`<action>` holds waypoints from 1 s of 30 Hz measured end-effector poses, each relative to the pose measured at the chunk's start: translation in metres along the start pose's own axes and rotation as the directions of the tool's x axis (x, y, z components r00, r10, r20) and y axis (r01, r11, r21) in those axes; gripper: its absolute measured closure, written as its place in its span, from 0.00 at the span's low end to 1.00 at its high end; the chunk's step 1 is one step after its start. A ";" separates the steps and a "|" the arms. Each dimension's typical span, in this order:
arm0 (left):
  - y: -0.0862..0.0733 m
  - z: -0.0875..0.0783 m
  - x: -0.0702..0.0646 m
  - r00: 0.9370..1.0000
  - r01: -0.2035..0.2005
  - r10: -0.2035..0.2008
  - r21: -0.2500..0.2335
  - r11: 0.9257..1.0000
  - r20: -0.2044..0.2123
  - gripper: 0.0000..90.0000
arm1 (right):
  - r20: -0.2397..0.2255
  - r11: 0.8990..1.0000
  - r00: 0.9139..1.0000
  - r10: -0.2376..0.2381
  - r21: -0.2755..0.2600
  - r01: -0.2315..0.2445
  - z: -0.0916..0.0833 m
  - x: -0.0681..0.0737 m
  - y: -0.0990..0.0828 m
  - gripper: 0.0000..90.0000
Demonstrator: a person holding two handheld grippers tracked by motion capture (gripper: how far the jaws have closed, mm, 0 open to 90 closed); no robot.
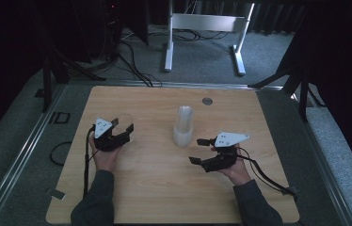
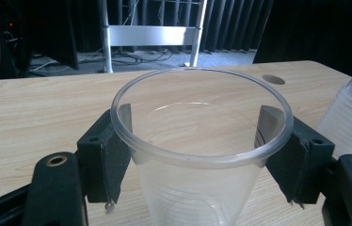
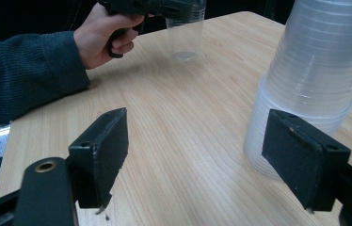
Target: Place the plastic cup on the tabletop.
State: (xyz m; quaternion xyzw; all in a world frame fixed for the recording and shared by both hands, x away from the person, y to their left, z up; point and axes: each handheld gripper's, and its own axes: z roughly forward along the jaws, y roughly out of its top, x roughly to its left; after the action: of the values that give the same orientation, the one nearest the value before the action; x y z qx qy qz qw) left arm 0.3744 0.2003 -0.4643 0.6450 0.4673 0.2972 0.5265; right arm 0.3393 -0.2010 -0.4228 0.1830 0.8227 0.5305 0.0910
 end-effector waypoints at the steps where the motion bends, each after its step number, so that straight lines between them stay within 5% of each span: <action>1: 0.000 0.000 0.000 1.000 -0.001 0.001 0.003 1.000 0.000 0.32 | 0.000 1.000 1.000 0.001 0.000 -0.001 0.000 0.000 0.000 0.25; 18: -0.005 0.012 0.002 1.000 -0.004 0.004 0.030 1.000 -0.015 0.32 | -0.002 1.000 1.000 0.000 -0.001 0.000 0.000 0.000 0.000 0.25; 30: -0.008 0.016 0.004 0.998 -0.023 0.026 0.037 0.999 -0.063 0.32 | -0.002 1.000 1.000 0.000 -0.001 0.000 0.000 0.000 0.000 0.25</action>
State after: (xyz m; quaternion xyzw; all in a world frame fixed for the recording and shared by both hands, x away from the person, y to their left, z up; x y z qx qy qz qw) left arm 0.3870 0.1974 -0.4767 0.6505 0.4810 0.3154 0.4961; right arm 0.3396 -0.2015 -0.4227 0.1823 0.8225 0.5312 0.0902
